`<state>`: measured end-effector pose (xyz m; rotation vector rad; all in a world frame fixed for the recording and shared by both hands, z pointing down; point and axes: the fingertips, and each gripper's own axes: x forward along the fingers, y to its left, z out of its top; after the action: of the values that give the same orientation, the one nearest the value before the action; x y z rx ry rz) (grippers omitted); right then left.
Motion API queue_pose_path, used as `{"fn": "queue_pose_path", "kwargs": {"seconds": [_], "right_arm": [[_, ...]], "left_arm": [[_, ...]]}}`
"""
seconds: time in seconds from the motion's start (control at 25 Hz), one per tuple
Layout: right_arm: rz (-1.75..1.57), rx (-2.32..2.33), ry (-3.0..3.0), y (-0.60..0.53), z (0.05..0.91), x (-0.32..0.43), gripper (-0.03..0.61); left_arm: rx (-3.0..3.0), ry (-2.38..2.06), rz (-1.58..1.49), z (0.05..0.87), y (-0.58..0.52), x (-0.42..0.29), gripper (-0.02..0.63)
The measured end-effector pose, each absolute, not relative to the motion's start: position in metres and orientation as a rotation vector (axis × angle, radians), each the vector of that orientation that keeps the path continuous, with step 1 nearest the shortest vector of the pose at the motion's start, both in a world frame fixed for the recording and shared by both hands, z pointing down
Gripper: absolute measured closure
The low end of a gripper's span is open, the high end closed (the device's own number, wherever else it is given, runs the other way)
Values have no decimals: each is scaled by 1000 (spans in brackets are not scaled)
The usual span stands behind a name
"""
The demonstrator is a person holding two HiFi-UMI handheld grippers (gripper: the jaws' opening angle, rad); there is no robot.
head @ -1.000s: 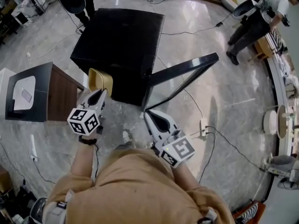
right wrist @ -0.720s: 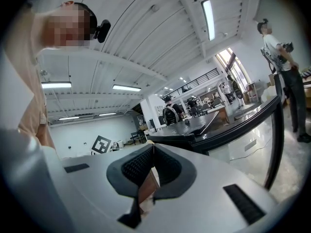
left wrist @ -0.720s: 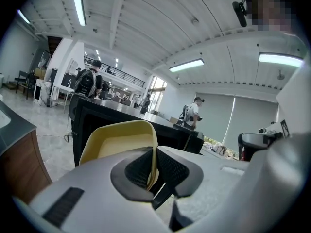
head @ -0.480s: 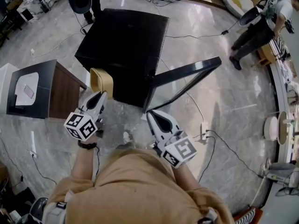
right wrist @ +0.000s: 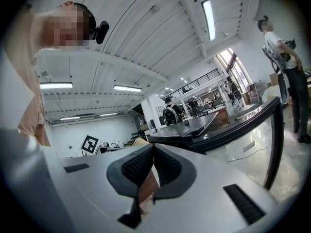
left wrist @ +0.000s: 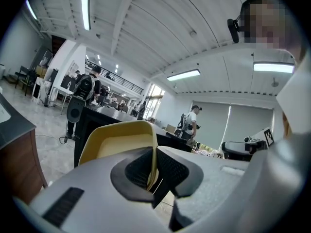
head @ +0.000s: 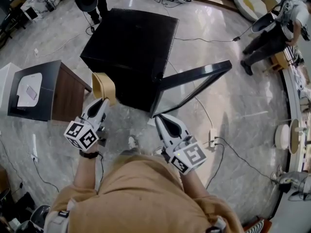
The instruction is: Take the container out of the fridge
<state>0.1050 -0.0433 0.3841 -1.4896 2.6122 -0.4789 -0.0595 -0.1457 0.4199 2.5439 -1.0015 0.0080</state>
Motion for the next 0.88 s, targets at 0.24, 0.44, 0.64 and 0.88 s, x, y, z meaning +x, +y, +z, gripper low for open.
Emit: {"fn": "queue_pose_path", "kwargs": {"seconds": [0.24,0.44,0.64,0.88], "right_arm": [[-472,-1503,2604,-43,385,113,578],[-471,-1511,2602,-44,385,117,578],[-460,-1512,2604,-44,383,118,578],[-450,-1517,2610,-45,381,118,578]], "left_arm": [[2550,-999,-4,416,-140,-60,589],[2564,-1003,-22,410,-136,-62,589],[2567,-1012,-52,404,-129,-65,589],[2559,-1031,-74,404,-123,-73,589]]}}
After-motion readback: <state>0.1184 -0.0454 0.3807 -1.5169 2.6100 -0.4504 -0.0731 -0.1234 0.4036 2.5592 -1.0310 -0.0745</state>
